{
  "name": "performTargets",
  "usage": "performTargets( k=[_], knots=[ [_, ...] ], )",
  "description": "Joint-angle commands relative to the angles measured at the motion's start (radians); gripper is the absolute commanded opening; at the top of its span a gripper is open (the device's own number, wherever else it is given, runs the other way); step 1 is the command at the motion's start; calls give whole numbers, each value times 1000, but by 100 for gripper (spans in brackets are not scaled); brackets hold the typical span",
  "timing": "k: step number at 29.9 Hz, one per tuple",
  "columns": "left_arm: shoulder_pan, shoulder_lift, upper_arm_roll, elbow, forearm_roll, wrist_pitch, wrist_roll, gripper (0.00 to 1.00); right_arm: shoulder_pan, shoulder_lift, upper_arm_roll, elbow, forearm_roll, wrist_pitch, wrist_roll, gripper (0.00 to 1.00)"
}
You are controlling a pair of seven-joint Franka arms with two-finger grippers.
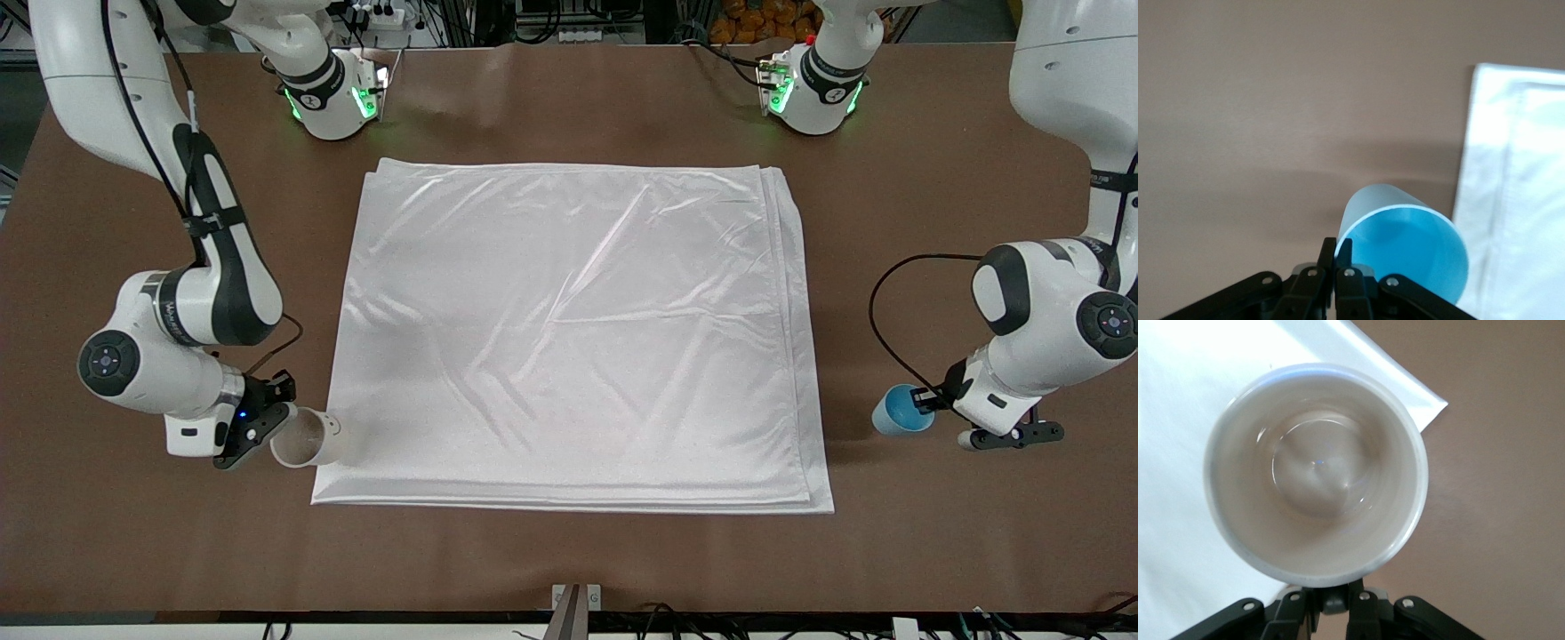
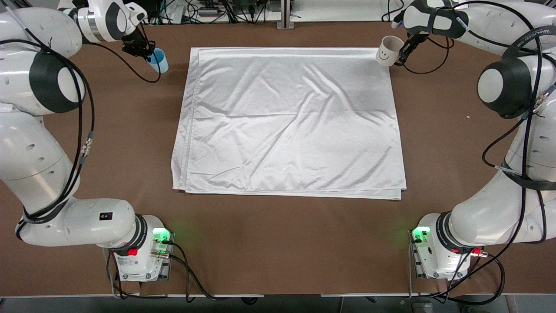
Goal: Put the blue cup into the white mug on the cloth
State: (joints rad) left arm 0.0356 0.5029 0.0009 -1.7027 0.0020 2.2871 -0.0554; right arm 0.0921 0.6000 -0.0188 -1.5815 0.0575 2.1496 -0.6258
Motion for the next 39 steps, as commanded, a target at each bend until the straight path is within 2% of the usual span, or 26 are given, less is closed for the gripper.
performTargets(
  k=[1,5,11,19,30,39],
  knots=[
    [-54,-67,2,0,6,-86,-4,0,66,-46,-3,-14,11,-74,314,0],
    [-82,-102,1,5,4,-136,-11,0,113,-62,-4,-18,10,-111,477,0],
    [-128,-144,-22,5,4,-198,-82,0,138,-101,5,-23,11,-192,595,0],
    [-163,-175,-96,5,4,-276,-178,0,231,-121,7,-23,11,-218,793,0],
    [-177,-178,-242,6,7,-282,-411,0,354,-120,10,-20,64,-208,1008,0],
    [-255,-156,-249,20,6,-271,-514,0,475,-120,13,-23,61,-198,1176,0]
  ],
)
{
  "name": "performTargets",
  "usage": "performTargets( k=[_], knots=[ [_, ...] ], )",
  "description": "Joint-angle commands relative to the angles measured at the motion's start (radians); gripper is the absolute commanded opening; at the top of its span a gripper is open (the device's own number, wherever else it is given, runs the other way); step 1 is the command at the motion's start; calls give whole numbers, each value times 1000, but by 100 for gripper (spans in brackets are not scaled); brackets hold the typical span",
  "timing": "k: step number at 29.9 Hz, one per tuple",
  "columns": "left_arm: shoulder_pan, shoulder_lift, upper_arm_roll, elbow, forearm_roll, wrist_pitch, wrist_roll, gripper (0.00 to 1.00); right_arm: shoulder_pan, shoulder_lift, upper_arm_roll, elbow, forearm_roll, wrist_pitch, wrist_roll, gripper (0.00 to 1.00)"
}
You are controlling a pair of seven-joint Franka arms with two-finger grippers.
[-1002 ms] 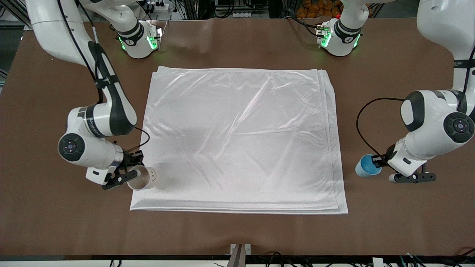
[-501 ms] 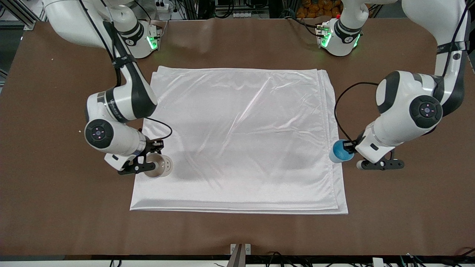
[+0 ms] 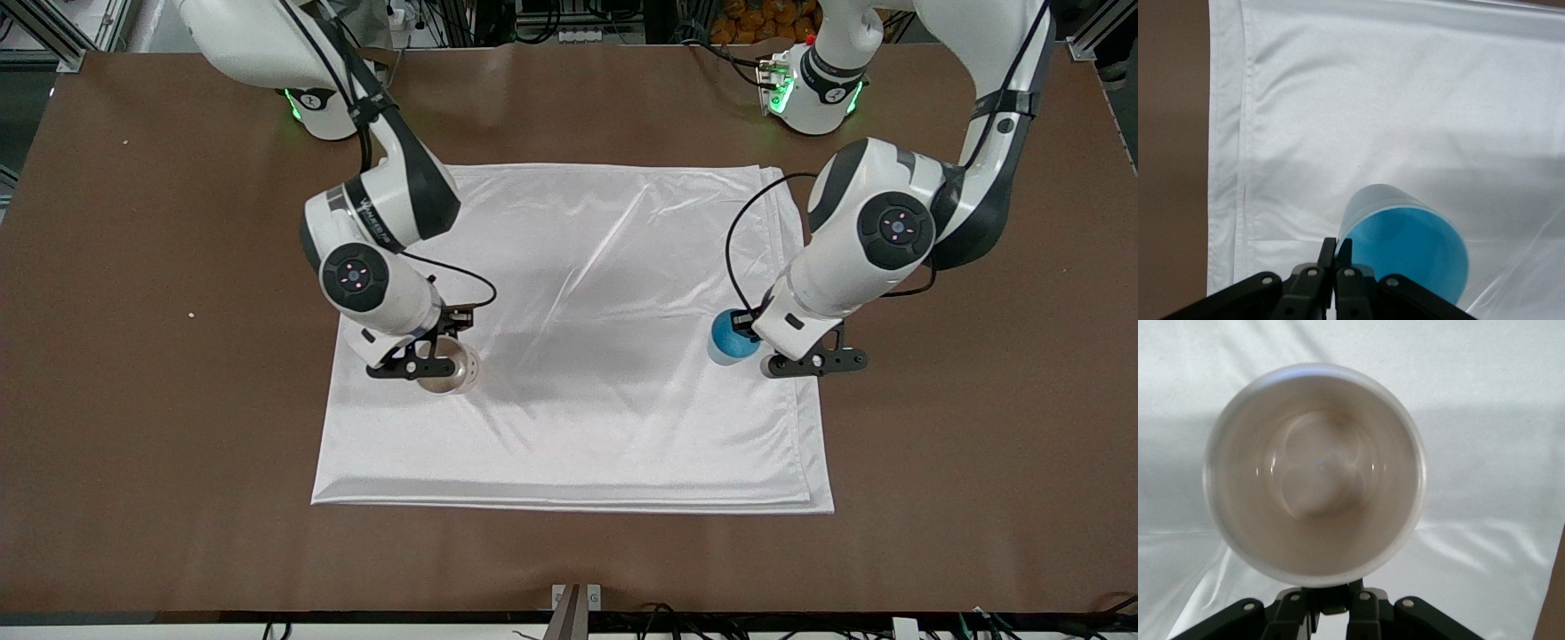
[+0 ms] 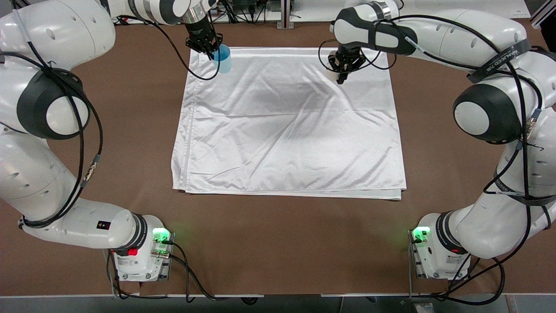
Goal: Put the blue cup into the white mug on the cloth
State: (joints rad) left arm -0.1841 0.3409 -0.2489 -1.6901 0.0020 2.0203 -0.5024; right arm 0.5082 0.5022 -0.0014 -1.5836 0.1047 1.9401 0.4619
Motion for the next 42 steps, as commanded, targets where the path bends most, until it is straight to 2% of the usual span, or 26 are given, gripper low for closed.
performTargets(
  k=[1,6,17,23,29,39,40,41,42],
  knots=[
    [-43,9,0,10,7,-3,-79,0,73,-21,-5,-22,10,19,112,0],
    [-74,32,2,41,7,-2,-120,0,125,-8,-5,-36,9,72,205,0],
    [-89,73,2,43,9,38,-131,0,199,56,-5,-39,0,158,307,0],
    [-87,84,4,40,73,46,-133,0,231,96,-6,-38,-14,212,345,0],
    [-84,93,5,40,76,46,-133,0,277,133,-6,-38,-46,247,418,0],
    [-89,92,5,43,76,46,-168,0,285,147,-6,-36,-69,257,454,0],
    [-87,89,5,43,76,46,-168,0,285,147,-6,-36,-69,255,457,1],
    [-87,87,5,43,76,44,-168,0,283,147,-6,-35,-69,255,463,12],
    [-86,86,5,43,76,44,-168,0,282,147,-6,-35,-68,252,474,28]
  ],
)
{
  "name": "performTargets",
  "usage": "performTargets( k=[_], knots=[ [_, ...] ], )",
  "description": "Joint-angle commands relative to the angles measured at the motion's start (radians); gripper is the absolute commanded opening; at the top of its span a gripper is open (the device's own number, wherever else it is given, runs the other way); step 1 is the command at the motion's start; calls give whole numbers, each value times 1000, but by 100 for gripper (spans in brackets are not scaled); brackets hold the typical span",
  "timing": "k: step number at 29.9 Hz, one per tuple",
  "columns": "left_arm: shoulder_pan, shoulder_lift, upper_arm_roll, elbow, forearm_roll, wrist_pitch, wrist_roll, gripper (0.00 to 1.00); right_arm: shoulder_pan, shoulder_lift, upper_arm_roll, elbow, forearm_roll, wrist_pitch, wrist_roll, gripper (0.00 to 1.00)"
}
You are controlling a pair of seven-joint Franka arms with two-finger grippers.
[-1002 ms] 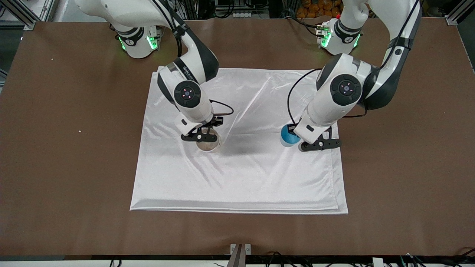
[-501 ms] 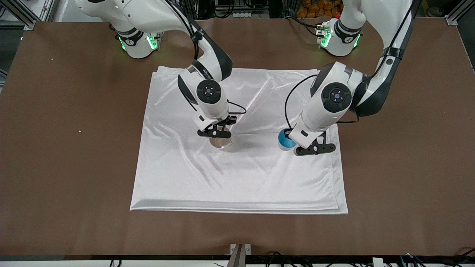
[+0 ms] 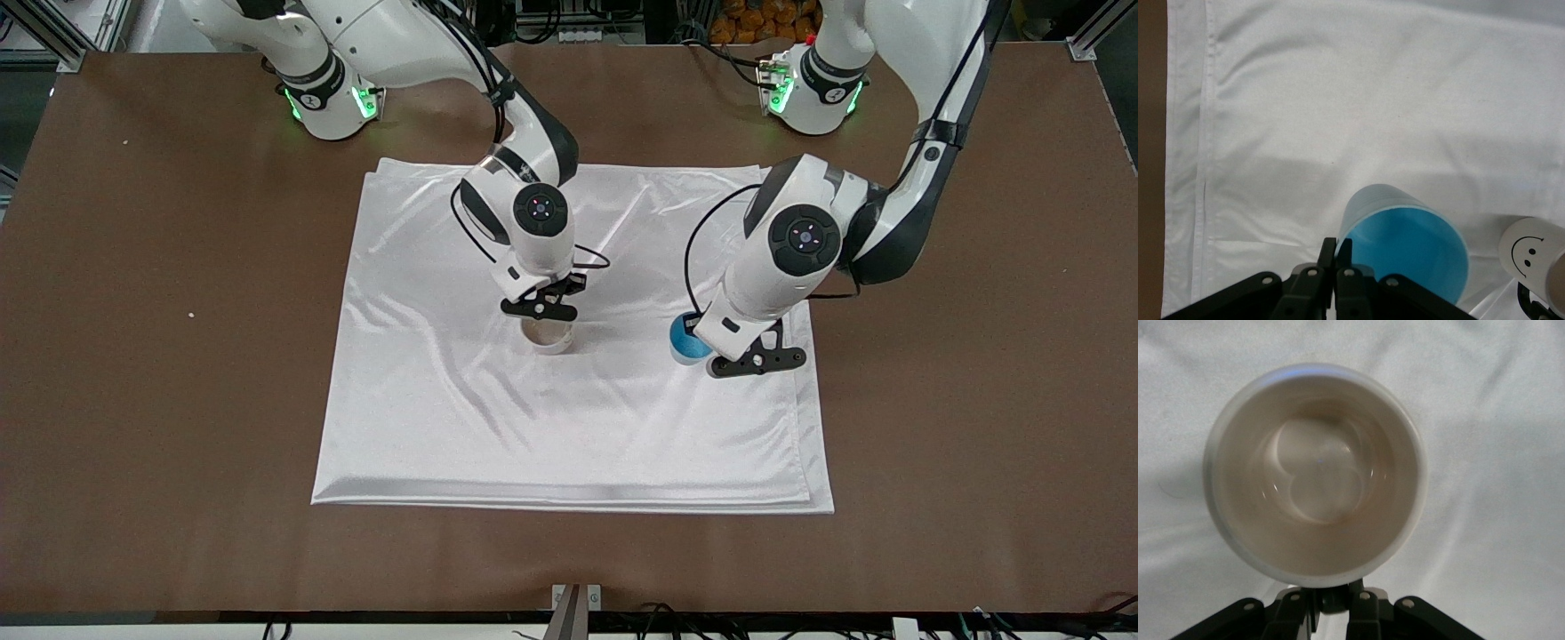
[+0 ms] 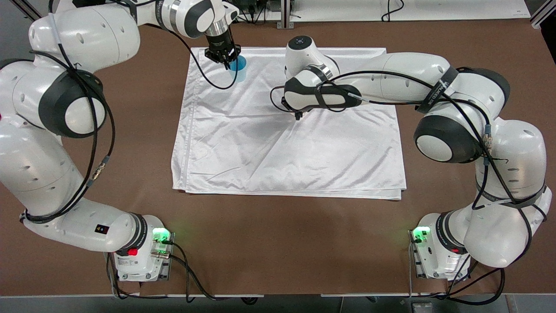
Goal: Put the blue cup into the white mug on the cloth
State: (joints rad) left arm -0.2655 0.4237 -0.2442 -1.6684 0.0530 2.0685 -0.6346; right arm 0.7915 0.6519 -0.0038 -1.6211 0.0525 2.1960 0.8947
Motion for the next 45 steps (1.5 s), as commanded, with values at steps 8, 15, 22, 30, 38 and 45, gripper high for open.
performTargets(
  k=[8,15,22,30,38,45],
  knots=[
    [-1,-17,0,32,25,-18,-39,0,-1,-5,-4,7,-16,-10,102,100],
    [-4,-26,-3,33,22,-31,-49,0,-14,-23,-7,17,-17,-28,89,100],
    [-20,-33,-7,35,16,-44,-111,0,-67,-51,-8,95,-11,-169,76,100],
    [-110,-17,-7,82,13,-44,-235,0,-133,-81,-5,136,3,-262,-20,100],
    [-159,23,-6,114,11,-42,-319,0,-138,-83,-5,136,1,-265,-37,100],
    [-210,78,-6,168,13,-28,-422,0,-185,-106,-7,136,1,-306,-143,100]
  ],
)
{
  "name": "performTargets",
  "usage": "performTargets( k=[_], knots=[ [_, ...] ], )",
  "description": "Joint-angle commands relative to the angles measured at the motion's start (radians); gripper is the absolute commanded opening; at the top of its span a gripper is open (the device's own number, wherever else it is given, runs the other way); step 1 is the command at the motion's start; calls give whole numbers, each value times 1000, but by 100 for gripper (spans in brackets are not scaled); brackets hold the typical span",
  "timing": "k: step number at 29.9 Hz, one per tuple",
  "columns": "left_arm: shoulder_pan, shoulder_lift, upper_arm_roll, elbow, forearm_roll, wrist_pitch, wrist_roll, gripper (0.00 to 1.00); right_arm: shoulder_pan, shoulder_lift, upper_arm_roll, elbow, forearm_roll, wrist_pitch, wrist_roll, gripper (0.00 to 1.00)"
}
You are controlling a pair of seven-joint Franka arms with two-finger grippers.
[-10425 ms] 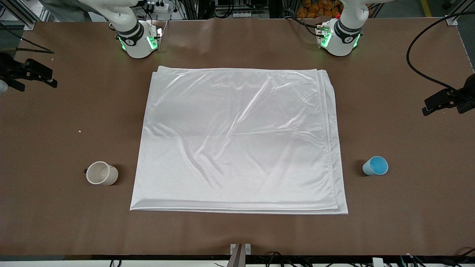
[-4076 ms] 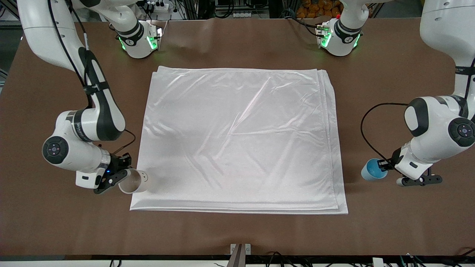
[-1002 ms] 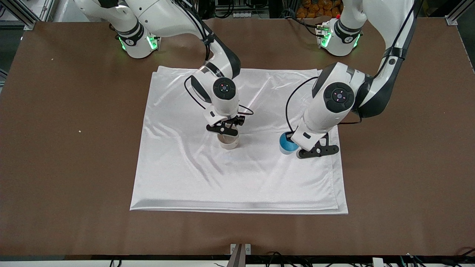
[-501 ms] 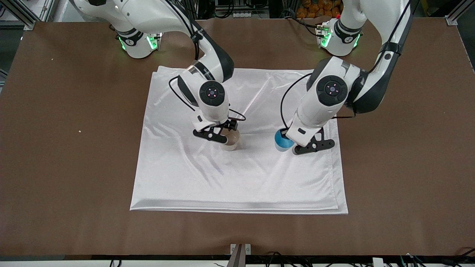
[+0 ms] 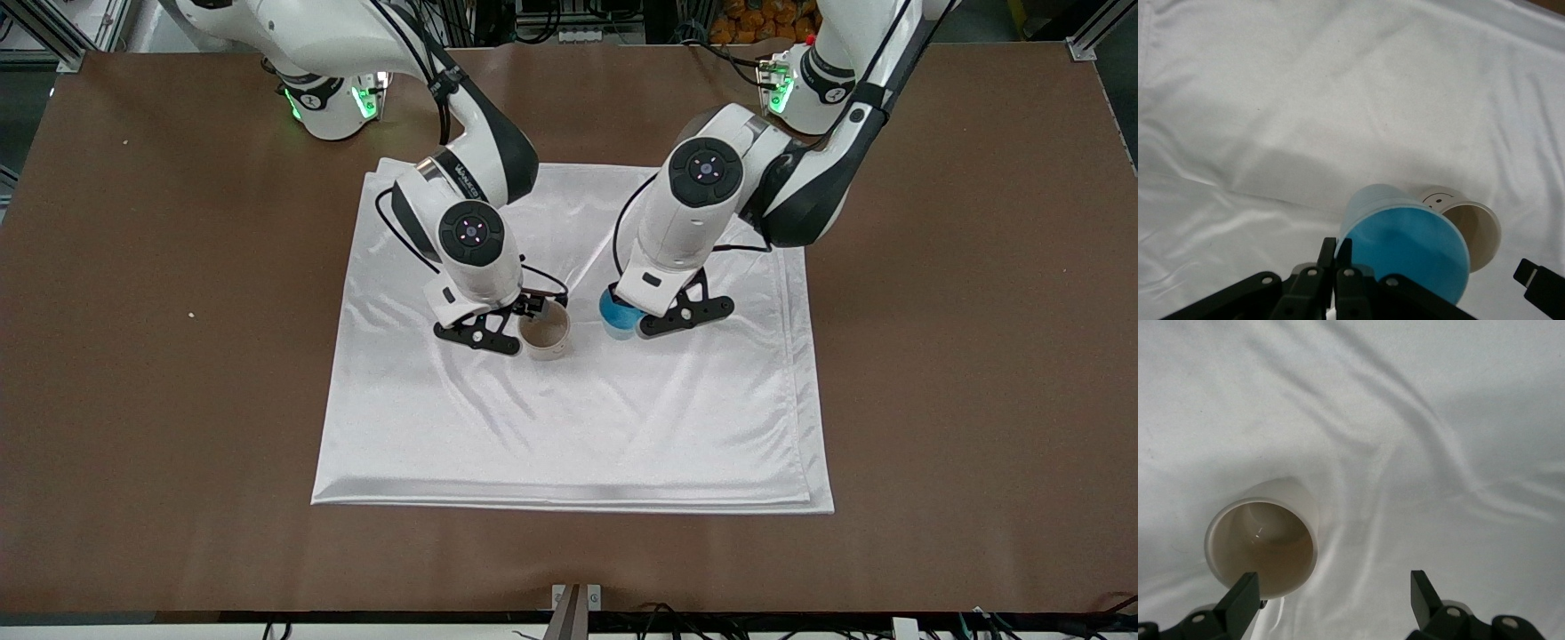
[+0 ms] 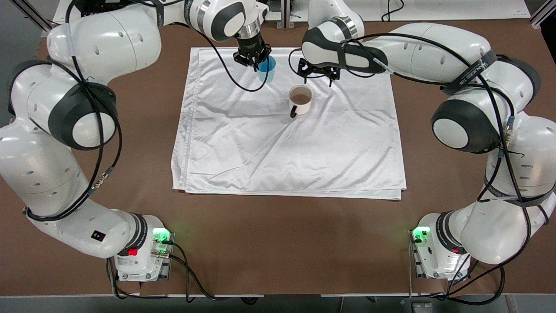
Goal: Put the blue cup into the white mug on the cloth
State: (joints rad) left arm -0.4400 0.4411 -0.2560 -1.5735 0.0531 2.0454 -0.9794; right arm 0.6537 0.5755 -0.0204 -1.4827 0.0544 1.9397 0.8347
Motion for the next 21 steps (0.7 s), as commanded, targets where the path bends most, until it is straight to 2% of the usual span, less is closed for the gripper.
performTargets(
  k=[1,10,21],
  knots=[
    [-42,67,6,81,11,-4,-88,0,-58,-35,10,-4,-1,-60,-103,100],
    [-85,125,6,106,11,91,-188,0,-144,-115,7,-28,-7,-139,-242,100],
    [-147,200,11,121,13,225,-251,0,-244,-266,7,-189,-45,-127,-431,100]
  ],
)
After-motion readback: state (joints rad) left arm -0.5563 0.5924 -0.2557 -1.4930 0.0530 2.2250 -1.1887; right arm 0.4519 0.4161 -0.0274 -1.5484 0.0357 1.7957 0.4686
